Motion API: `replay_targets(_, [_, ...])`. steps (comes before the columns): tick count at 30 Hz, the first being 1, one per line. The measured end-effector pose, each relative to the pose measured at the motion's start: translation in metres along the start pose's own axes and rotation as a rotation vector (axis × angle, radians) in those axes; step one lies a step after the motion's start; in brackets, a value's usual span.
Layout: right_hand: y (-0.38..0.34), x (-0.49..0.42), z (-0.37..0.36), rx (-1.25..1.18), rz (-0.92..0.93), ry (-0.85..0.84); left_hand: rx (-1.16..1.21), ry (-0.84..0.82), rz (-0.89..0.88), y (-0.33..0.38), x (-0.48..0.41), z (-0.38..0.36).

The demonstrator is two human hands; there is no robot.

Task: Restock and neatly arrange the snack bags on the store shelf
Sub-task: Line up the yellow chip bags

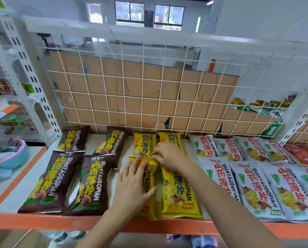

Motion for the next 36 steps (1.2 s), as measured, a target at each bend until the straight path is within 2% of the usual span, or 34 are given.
replay_targets(5, [-0.011,-0.011,-0.001,-0.048,0.047,-0.059,-0.023,0.005,0.017,0.002,0.004,-0.005])
replay_targets(12, [-0.007,-0.012,0.004,-0.251,0.024,0.001,0.020,0.053,0.030,0.013,0.013,-0.011])
replay_targets(28, [0.004,-0.019,-0.002,-0.350,-0.024,-0.029,0.028,0.121,0.094,0.028,0.027,-0.019])
replay_targets(36, [0.003,-0.019,-0.006,-0.303,-0.057,-0.032,0.018,0.124,0.114,0.027,0.030,-0.022])
Point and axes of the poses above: each hand's wrist, its own x-axis away from the middle knuckle, its own z-axis out of the back of the hand, y = z × x, the point moved 4 cm from there along -x, towards the middle knuckle, and after that the axes turned 7 degrees about -z, right-handed, at the moved point
